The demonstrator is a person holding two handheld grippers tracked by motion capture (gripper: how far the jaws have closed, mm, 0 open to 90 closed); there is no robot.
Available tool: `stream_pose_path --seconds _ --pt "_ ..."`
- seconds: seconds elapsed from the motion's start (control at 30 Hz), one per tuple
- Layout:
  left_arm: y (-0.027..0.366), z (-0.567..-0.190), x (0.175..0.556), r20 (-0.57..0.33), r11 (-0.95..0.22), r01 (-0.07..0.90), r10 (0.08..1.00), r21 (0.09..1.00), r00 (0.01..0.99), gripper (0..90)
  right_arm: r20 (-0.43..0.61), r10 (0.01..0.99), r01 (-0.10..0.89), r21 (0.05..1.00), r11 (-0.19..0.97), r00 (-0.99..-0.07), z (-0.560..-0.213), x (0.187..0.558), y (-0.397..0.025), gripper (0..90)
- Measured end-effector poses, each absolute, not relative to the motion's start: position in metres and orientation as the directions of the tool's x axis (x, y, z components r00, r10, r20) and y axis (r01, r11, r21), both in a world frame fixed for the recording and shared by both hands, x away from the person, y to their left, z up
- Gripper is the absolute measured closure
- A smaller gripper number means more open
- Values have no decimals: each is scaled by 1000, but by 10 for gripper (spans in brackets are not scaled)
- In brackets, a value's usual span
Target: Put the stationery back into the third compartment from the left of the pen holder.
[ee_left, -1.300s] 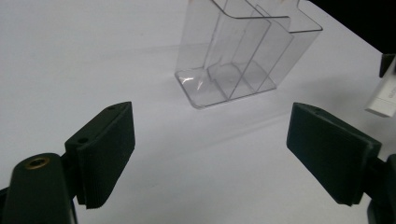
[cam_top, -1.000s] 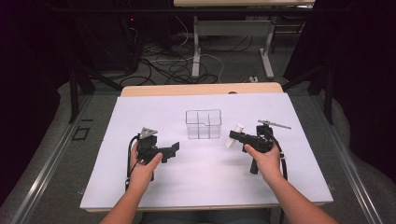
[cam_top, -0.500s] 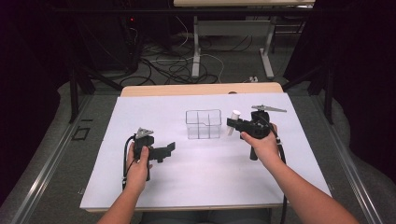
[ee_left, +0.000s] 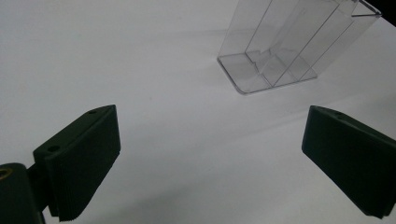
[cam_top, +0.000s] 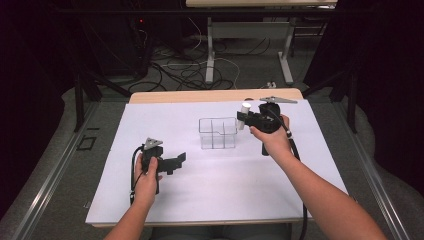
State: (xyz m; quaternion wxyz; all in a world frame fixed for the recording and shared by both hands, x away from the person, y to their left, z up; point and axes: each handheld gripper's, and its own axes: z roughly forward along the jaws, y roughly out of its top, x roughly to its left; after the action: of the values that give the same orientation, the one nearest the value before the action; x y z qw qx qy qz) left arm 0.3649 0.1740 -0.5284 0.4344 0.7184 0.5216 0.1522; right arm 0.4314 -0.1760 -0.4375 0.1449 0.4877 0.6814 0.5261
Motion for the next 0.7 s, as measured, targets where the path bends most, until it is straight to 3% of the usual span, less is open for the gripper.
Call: stream_pose_path --seconds 0.7 --pt "174 -532 366 -228 -84 625 886 776 403 46 240 851 488 872 22 -467 -450 446 -150 678"
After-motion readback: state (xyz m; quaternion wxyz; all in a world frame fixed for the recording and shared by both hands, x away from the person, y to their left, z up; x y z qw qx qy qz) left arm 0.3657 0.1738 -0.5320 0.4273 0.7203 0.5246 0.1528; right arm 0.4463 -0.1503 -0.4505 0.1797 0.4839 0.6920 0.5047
